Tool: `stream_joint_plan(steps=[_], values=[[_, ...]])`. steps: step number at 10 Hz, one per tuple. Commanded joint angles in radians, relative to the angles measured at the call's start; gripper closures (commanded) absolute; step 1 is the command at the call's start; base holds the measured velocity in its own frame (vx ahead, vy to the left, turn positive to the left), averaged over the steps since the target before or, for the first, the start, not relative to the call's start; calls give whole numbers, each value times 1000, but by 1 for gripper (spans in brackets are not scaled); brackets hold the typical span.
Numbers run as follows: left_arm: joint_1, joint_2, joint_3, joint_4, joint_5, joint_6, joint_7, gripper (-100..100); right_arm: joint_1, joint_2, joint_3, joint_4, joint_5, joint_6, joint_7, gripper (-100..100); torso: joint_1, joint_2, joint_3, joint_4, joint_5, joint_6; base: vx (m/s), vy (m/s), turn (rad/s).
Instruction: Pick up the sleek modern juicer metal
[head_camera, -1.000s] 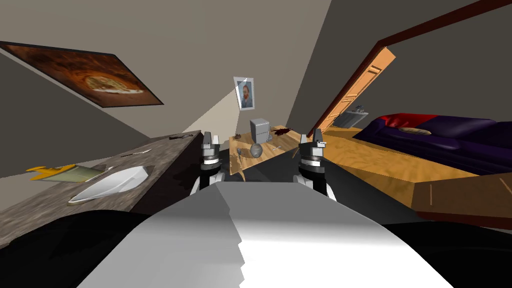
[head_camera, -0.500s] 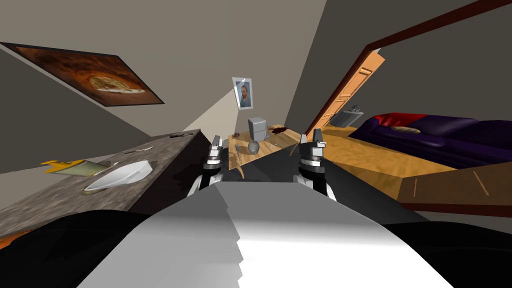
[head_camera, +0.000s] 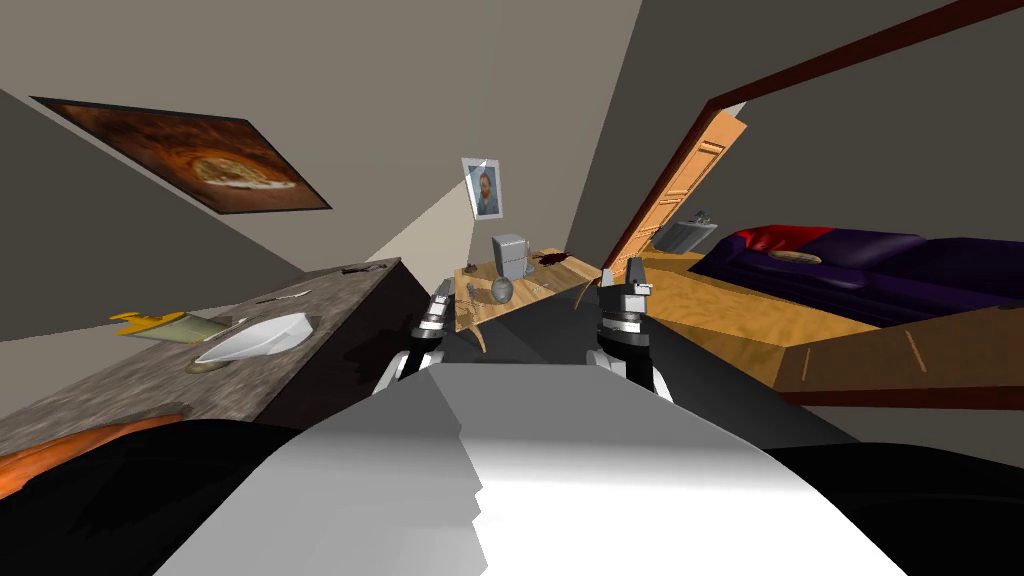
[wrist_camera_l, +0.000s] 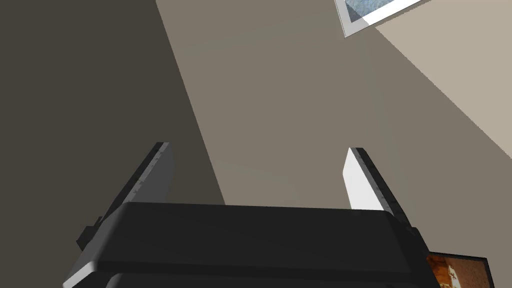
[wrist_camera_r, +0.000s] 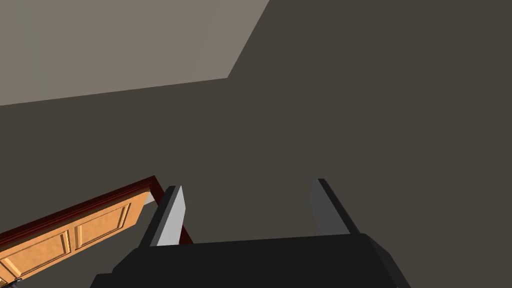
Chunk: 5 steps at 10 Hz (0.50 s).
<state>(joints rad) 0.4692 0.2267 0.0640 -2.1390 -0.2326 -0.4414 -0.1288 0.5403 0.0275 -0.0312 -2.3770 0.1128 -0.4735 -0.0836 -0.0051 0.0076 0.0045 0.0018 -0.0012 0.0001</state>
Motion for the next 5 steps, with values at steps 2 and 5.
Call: stream_joint_plan(steps=[2,5], values=[[2,34,4,54,-40,39,-15,-100,0,0,0,0,0,0,0,0,0,0,0,0,0,0,-98,-73,-30],[-8,73,5,134,-89,74,-48,-100,0,0,0,0,0,0,0,0,3,-2,-1,0,1,0,-70,-44,-42]])
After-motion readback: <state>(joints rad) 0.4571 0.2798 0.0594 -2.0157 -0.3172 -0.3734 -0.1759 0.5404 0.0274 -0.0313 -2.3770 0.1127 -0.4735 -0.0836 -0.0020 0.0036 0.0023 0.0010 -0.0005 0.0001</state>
